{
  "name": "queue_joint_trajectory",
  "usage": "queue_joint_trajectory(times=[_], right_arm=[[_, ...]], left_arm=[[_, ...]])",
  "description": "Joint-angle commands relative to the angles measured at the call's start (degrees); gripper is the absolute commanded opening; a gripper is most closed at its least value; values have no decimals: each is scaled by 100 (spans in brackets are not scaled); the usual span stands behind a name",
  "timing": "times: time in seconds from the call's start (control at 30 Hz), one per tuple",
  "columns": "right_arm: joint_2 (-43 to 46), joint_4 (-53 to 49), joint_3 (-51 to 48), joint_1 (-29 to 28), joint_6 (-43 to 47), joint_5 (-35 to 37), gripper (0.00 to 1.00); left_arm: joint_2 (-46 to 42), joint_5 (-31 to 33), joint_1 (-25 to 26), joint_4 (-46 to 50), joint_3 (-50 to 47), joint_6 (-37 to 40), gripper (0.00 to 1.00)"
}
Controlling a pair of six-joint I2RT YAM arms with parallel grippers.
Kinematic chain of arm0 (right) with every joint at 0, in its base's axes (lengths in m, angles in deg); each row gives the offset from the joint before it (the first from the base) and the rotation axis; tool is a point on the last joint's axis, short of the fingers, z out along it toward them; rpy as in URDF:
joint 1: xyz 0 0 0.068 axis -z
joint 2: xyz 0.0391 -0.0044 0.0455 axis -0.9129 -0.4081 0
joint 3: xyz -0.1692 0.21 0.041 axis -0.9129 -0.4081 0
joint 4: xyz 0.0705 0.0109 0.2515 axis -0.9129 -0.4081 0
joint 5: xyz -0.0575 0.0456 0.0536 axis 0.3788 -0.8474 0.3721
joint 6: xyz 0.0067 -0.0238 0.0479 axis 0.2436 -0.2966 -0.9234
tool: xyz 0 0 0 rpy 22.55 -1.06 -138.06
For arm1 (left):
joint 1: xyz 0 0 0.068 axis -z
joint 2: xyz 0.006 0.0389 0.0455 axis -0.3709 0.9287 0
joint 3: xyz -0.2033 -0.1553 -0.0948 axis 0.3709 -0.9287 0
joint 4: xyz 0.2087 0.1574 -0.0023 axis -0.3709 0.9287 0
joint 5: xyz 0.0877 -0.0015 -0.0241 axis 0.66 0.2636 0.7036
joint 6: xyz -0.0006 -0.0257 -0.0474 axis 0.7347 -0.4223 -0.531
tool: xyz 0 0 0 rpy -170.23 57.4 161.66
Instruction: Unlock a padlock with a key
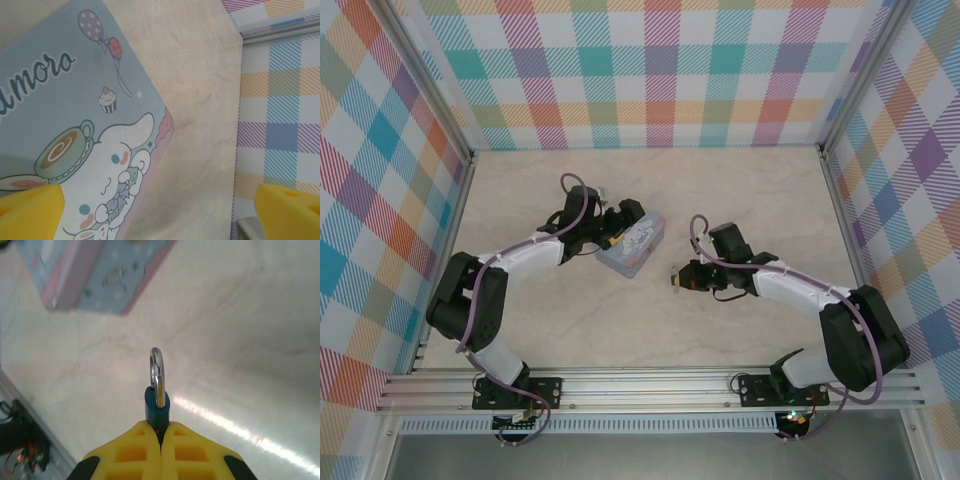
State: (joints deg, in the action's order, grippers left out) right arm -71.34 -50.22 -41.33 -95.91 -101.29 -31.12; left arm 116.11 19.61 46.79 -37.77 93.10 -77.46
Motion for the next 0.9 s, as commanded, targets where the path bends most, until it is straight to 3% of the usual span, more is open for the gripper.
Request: queue_joint_trajectory(times=[0.0,0.37,0.57,0.73,0.87], right_arm=[[-352,-60,9,-155,-66,-891,3],[-1072,-315,175,-261,-143,-578,9],[-1120,-392,185,-259,-137,-280,25],[-628,-747,241,-118,-16,270,41],[3,-1023,303,83,204,787,47]], left_arm=[[133,-46,-124,912,244,427,98],[-1115,305,-344,949,-167,548,100],[-1739,577,-621,1267,-541,585,100],[-2147,690,-950,1599,-658,695,100],[-2521,1078,-1174,1982,-723,894,100]])
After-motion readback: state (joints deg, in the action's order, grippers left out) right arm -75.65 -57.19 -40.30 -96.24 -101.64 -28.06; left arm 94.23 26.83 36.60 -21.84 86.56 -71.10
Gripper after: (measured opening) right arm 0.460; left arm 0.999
